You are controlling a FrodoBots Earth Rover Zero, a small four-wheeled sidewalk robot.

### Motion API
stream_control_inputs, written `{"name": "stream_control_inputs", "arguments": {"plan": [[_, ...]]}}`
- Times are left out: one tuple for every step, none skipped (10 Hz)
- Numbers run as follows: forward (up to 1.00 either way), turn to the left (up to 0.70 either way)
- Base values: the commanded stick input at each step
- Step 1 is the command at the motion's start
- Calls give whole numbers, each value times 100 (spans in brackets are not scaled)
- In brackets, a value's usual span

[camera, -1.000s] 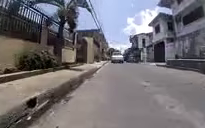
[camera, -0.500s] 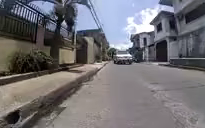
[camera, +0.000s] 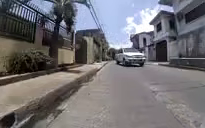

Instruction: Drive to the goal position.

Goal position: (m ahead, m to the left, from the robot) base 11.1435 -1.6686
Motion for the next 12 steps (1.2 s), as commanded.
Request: {"name": "stream_control_inputs", "arguments": {"plan": [[100,-11],[100,-31],[100,-40],[100,-40],[100,-40],[100,-40],[100,-37],[100,-11],[100,-4],[100,-2],[100,0],[100,0]]}}
